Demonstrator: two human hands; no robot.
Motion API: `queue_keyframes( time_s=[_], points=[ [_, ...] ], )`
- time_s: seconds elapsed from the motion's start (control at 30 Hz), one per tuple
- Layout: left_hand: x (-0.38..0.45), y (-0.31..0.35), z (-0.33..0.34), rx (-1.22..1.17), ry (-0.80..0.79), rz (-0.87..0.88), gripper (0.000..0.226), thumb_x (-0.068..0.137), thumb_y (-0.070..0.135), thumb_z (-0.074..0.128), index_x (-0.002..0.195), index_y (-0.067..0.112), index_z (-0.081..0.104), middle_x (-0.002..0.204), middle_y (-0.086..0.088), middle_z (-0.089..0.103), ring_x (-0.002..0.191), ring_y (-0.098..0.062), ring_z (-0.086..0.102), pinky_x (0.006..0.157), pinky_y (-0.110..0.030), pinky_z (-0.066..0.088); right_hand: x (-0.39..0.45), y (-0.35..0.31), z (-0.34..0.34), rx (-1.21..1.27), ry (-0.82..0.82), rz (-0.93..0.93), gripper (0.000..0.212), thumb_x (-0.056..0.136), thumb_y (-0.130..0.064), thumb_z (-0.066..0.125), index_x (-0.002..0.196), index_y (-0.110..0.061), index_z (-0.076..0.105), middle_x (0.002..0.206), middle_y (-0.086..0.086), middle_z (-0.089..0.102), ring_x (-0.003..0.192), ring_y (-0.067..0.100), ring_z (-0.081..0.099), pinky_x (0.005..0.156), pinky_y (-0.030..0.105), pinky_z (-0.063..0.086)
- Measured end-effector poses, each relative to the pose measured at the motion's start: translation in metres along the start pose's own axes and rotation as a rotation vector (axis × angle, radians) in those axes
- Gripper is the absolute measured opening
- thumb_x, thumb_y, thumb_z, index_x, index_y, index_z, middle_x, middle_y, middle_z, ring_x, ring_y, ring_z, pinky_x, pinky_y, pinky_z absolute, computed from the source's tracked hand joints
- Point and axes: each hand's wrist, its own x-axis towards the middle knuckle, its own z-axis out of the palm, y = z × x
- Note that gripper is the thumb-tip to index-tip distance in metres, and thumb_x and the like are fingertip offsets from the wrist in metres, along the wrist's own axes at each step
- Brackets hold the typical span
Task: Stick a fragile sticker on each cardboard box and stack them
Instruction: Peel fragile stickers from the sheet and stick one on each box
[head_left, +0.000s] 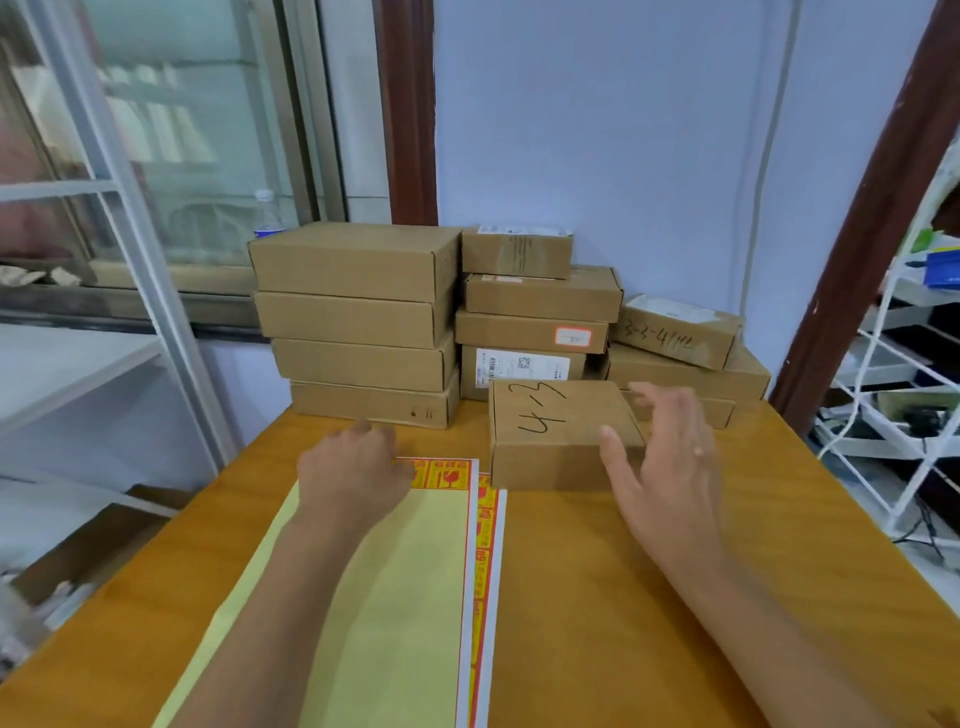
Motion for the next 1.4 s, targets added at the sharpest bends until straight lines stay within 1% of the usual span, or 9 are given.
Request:
queue_keyframes(
  time_s=[0.17, 0.33, 0.57, 0.73, 0.83, 1.0, 1.13, 1.27, 1.4],
  points=[
    [0.002, -0.001, -0.002, 0.028, -0.086, 0.071, 0.051, 0.090, 0.070, 0.054, 0.124, 0.032, 0.057, 0.115, 0.004, 0.061, 0.114, -0.021, 0.054, 0.089, -0.038, 0.049, -0.008, -0.016, 0.006, 0.020, -0.064, -0.146, 0.045, 0.095, -0.022, 0.063, 0.138, -0.014, 0.050, 0.117, 0.002, 0.055, 0.099, 0.013, 0.052, 0.079, 0.034, 0.050],
    [-0.004, -0.003, -0.005, -0.016, -0.275, 0.144, 0.074, 0.079, 0.085, 0.052, 0.143, 0.048, 0.043, 0.148, 0.004, 0.041, 0.140, -0.030, 0.037, 0.111, -0.050, 0.037, -0.011, -0.020, 0.011, 0.043, -0.143, -0.215, 0.047, 0.097, -0.024, 0.058, 0.142, -0.017, 0.047, 0.118, -0.002, 0.054, 0.100, 0.008, 0.049, 0.080, 0.026, 0.046],
    [-0.010, 0.001, -0.003, 0.002, -0.119, 0.263, 0.045, 0.093, 0.070, 0.049, 0.123, 0.038, 0.058, 0.135, 0.006, 0.052, 0.132, -0.020, 0.043, 0.107, -0.041, 0.040, 0.002, 0.015, -0.003, 0.084, -0.018, 0.006, 0.059, 0.090, -0.011, 0.066, 0.144, -0.013, 0.043, 0.113, -0.002, 0.049, 0.097, 0.016, 0.051, 0.069, 0.044, 0.054],
    [-0.035, -0.017, -0.021, 0.092, 0.059, 0.448, 0.064, 0.096, 0.073, 0.006, 0.097, 0.033, 0.055, 0.094, 0.013, 0.059, 0.091, -0.014, 0.056, 0.072, -0.030, 0.045, -0.003, -0.009, -0.004, 0.116, -0.069, -0.104, 0.051, 0.095, -0.015, 0.062, 0.143, -0.013, 0.046, 0.112, -0.002, 0.053, 0.096, 0.011, 0.050, 0.076, 0.034, 0.050],
    [-0.053, -0.007, -0.027, 0.155, 0.081, 0.485, 0.046, 0.102, 0.066, 0.017, 0.094, 0.028, 0.042, 0.085, 0.005, 0.063, 0.078, -0.019, 0.062, 0.053, -0.029, 0.031, -0.013, -0.037, -0.004, 0.181, -0.165, -0.225, 0.040, 0.101, -0.032, 0.048, 0.138, -0.018, 0.050, 0.114, -0.004, 0.055, 0.098, 0.009, 0.052, 0.078, 0.031, 0.048],
    [-0.076, -0.013, 0.010, -0.046, 0.122, 0.559, 0.047, 0.095, 0.075, 0.030, 0.102, 0.036, 0.055, 0.099, 0.016, 0.053, 0.090, -0.009, 0.054, 0.068, -0.028, 0.046, -0.029, -0.066, -0.005, 0.209, -0.496, -0.478, 0.042, 0.109, -0.052, 0.030, 0.129, -0.027, 0.057, 0.115, -0.011, 0.054, 0.101, 0.005, 0.050, 0.080, 0.031, 0.048],
    [-0.071, -0.006, 0.018, -0.123, 0.271, 0.576, 0.023, 0.098, 0.044, 0.043, 0.096, 0.026, 0.058, 0.099, 0.007, 0.052, 0.087, -0.018, 0.054, 0.063, -0.034, 0.049, -0.048, -0.085, 0.001, 0.222, -0.720, -0.653, 0.047, 0.101, -0.069, 0.042, 0.117, -0.030, 0.064, 0.113, -0.013, 0.048, 0.101, 0.006, 0.043, 0.081, 0.026, 0.033],
    [-0.057, 0.006, 0.012, -0.085, 0.340, 0.504, 0.004, 0.092, 0.021, 0.061, 0.095, 0.023, 0.060, 0.089, 0.003, 0.058, 0.070, -0.023, 0.059, 0.050, -0.032, 0.037, -0.054, -0.078, 0.007, 0.214, -0.786, -0.617, 0.051, 0.092, -0.075, 0.052, 0.119, -0.034, 0.064, 0.117, -0.017, 0.047, 0.106, 0.003, 0.042, 0.082, 0.024, 0.030],
    [-0.044, 0.017, 0.004, -0.328, 0.265, 0.596, 0.015, 0.098, 0.032, 0.042, 0.096, 0.030, 0.056, 0.084, 0.012, 0.061, 0.066, -0.018, 0.059, 0.051, -0.034, 0.044, -0.046, -0.062, 0.005, 0.190, -0.740, -0.547, 0.036, 0.096, -0.066, 0.053, 0.109, -0.034, 0.065, 0.108, -0.019, 0.051, 0.103, 0.002, 0.046, 0.085, 0.029, 0.040]
  ],
)
